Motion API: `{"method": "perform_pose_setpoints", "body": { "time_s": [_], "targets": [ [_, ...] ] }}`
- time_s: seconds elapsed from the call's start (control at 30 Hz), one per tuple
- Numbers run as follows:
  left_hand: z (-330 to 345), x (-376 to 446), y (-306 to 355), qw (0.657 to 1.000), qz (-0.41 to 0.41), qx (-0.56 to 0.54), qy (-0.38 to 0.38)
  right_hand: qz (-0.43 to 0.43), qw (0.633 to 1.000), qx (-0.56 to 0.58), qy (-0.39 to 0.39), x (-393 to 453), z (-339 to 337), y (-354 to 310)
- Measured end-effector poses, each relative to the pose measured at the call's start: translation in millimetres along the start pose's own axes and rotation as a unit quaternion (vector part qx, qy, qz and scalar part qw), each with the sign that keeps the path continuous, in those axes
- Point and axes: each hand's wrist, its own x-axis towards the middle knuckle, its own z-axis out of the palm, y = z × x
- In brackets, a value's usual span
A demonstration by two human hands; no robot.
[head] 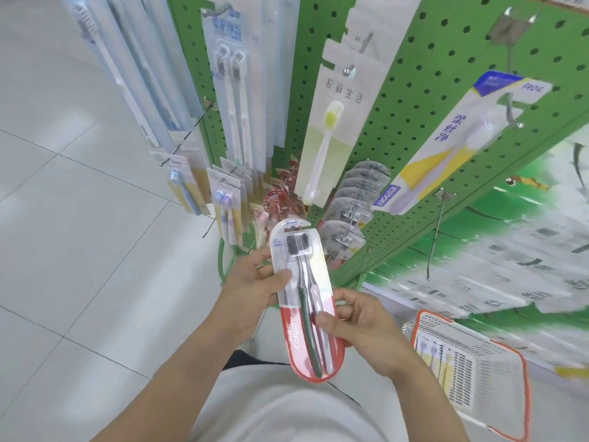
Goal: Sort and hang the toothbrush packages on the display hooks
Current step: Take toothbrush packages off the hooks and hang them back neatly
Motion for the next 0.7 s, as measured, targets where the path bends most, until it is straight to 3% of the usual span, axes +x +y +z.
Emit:
{"method": "perform_pose_setpoints", "body": {
  "time_s": [0.2,0.43,0.7],
  "targets": [
    [15.3,0.7,-5.4,1.000,-0.008,0.025,0.003,0.017,1.000,0.010,0.009,-10.9,-5.4,-3.2],
    [19.7,0.1,5.9,0.982,-0.070,0.137,-0.108,0.011,0.999,0.032,0.038,-14.2,-12.6,-2.4],
    [26.2,2.5,3.1,0.985,-0.080,0.123,-0.092,0.020,0.998,0.061,0.010,-20.6,-26.6,-7.3]
  ]
}}
